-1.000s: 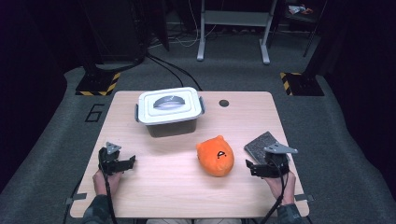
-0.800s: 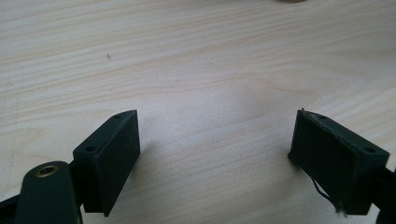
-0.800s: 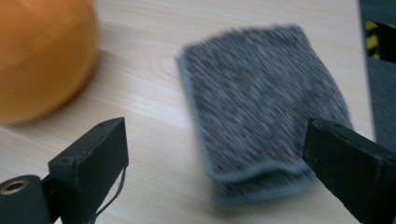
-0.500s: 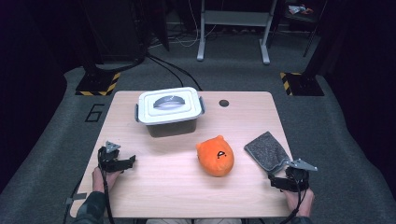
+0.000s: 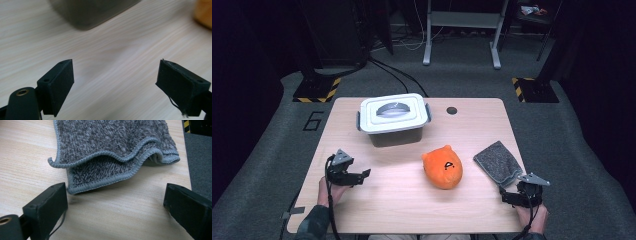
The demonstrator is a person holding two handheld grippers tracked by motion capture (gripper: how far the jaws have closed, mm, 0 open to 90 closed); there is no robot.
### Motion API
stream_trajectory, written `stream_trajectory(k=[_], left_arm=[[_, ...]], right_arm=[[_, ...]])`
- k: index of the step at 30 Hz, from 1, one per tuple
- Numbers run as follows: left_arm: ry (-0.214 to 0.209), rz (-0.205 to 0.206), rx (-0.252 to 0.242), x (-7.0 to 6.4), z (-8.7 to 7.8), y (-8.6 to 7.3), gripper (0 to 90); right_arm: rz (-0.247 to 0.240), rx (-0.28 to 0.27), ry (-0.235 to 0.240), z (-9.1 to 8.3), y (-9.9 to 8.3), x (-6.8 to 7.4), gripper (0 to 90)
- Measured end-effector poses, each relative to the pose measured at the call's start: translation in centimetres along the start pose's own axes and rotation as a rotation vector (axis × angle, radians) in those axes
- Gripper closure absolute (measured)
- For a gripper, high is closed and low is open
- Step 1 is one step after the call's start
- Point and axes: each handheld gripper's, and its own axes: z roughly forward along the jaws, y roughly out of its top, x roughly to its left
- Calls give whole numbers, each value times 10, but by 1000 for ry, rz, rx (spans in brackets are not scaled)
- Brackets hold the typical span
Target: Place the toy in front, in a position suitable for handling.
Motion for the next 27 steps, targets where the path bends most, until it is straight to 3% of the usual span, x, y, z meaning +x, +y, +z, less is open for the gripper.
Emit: stream_trajectory(k=[2, 3, 8, 9, 16, 22, 27], left_arm=[[-13, 13, -1, -5, 2, 5, 144], [-56, 30, -11, -15, 8, 14, 145], [-117, 64, -20, -34, 21, 32, 144], [-146, 78, -13, -43, 27, 39, 143], [-213, 92, -28, -63, 43, 60, 112], [-283, 182, -24, -91, 65, 96, 113], [-325, 224, 2, -107, 84, 110, 108]], right_arm=[[3, 2, 5, 0, 0, 0, 44], [6, 2, 5, 1, 0, -1, 43], [10, 4, 5, 0, 0, 0, 46], [6, 4, 6, 0, 0, 0, 49], [-1, -4, -1, 0, 0, 0, 56], [2, -5, 1, 0, 0, 0, 57], [0, -2, 7, 0, 0, -1, 58]])
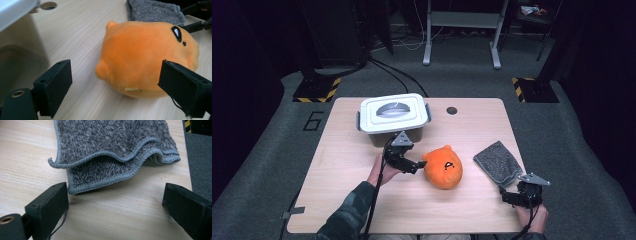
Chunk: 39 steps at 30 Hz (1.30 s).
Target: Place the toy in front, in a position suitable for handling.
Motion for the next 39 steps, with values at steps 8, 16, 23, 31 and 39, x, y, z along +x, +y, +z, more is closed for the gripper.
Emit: stream_trajectory(k=[8, 16, 23, 31, 39], left_arm=[[-88, -13, 42, 0, 30, 7, 72], [-147, -8, 113, -5, 47, 6, 144], [-159, -24, 158, -6, 51, -2, 293], [-162, -19, 136, -10, 46, -9, 534], [-138, -49, 74, -19, 38, -14, 668]], right_arm=[[1, 1, 1, 0, 0, 0, 59], [1, 2, 2, 0, 0, 0, 60], [1, 1, 2, 0, 0, 0, 60], [3, 1, 2, 0, 0, 0, 64], [4, 0, 0, 0, 0, -1, 68]])
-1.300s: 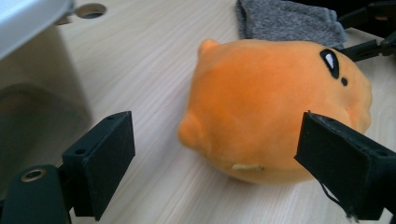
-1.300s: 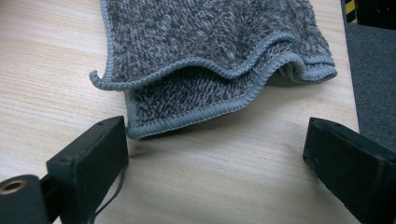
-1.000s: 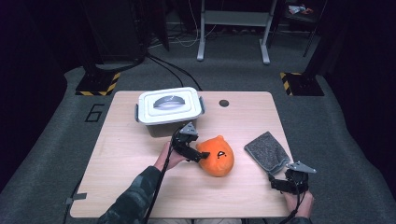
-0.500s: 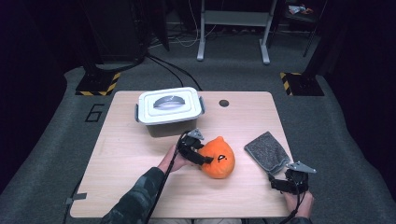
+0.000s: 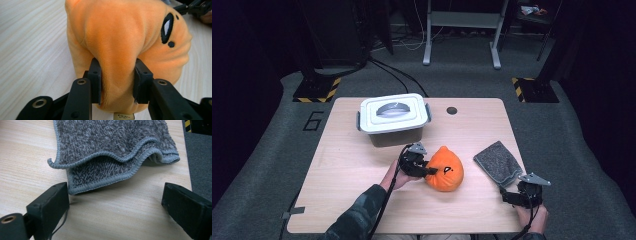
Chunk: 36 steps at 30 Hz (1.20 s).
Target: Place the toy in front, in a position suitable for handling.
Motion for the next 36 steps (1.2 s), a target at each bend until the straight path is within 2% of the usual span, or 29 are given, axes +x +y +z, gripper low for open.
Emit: stream_trajectory(k=[10, 14, 17, 19, 22, 23, 26, 30, 32, 33, 34, 35, 36], left_arm=[[46, -28, -63, -16, -9, 10, 689], [93, -99, -144, -22, -15, 18, 687], [132, -143, -183, -23, -18, 23, 684], [162, -171, -192, -24, -18, 25, 681], [198, -183, -196, -25, -16, 26, 676], [206, -204, -203, -26, -15, 26, 674], [227, -207, -194, -26, -12, 26, 671], [279, -240, -200, -29, -3, 23, 667], [285, -251, -203, -29, -2, 22, 666], [300, -275, -218, -29, 1, 20, 665], [300, -275, -218, -29, 1, 20, 664], [324, -297, -224, -30, 5, 18, 663], [329, -312, -221, -30, 8, 17, 662]], right_arm=[[3, -1, -3, 0, 0, 0, 73], [3, -1, -3, 0, 0, 0, 73], [3, -1, -4, 0, 0, 0, 73], [3, 0, -2, 0, 0, 0, 74], [4, 0, -3, 0, 0, 0, 74], [4, 0, -3, 0, 0, 0, 75], [5, 0, -4, 0, 0, 0, 75], [4, 0, -4, 0, 0, 0, 75], [8, 0, -5, 0, 0, 0, 75], [6, 0, -5, 0, 0, 0, 75], [5, -1, -5, 0, 0, 0, 74], [8, 1, -6, 0, 0, 0, 75], [4, -1, -5, 0, 0, 0, 75]])
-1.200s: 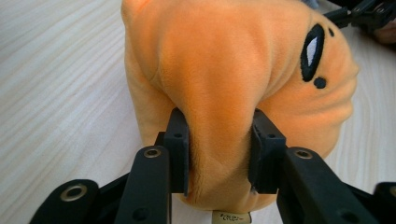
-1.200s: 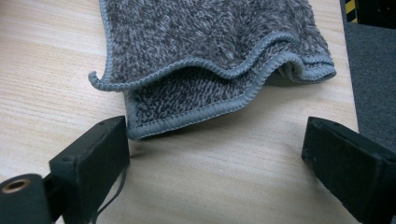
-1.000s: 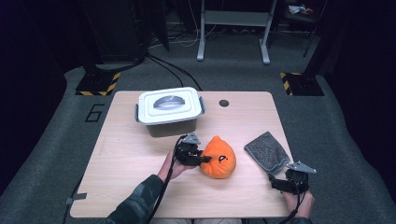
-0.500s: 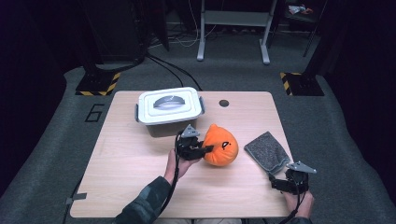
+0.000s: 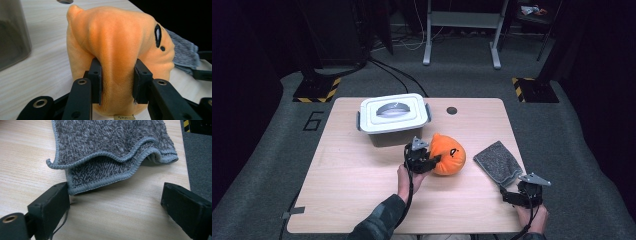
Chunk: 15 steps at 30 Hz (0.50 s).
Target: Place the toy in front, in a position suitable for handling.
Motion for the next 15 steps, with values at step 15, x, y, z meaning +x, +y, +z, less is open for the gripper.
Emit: stream_trajectory(k=[15], left_arm=[[-22, 40, 38, 4, 4, -4, 304]], right_arm=[[1, 1, 0, 0, 0, 0, 75]])
